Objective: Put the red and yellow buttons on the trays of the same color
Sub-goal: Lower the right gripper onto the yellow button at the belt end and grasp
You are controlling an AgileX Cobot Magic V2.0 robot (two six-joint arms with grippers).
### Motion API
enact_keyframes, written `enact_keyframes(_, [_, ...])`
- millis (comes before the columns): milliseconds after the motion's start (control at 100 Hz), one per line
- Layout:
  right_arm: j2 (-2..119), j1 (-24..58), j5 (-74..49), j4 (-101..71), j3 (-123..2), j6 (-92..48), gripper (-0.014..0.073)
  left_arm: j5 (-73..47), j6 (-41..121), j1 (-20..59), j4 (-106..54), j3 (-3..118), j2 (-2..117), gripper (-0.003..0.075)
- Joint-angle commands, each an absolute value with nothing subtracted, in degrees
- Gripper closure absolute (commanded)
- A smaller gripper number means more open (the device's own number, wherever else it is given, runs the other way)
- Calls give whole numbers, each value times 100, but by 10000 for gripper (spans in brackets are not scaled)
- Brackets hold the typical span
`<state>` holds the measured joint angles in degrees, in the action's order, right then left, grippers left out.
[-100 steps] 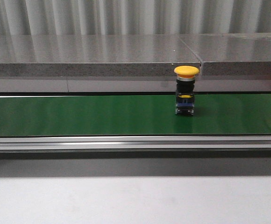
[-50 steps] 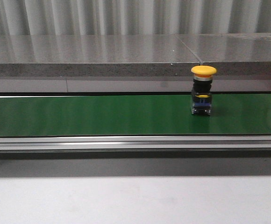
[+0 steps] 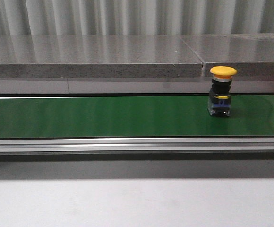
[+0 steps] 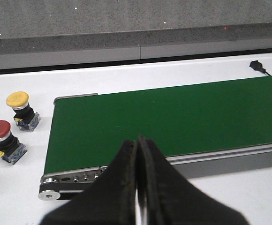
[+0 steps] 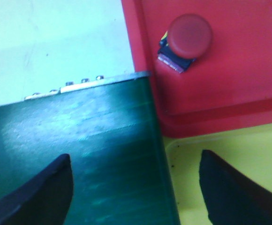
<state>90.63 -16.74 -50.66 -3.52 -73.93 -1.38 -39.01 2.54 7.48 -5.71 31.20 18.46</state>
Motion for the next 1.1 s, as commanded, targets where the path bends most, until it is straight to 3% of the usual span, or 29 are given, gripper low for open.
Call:
enact_keyframes(0, [8499,-1563,-4932,-348,-7278,-218,34,-3499,259,789,-653,3271,1909,740])
enact_keyframes(420, [7483,-446,-5571,-431,-6793,-218,34,-3499,259,789,-653,3271,1909,740])
enact_keyframes(640, [7506,282,-5656,-489,-6793,-218,141,-3499,259,789,-653,3271,1909,740])
enact_keyframes(820, [7620,447,-5618,-599,-6793,-218,149,-3499,259,789,-653,3271,1909,740])
enact_keyframes(940, [7803,447,-5602,-604,-6800,-232,123,-3499,259,789,-653,3271,1909,740])
enact_keyframes(1090, [8138,447,-5594,-613,-6840,-277,24,-3499,259,789,-653,3271,1909,740])
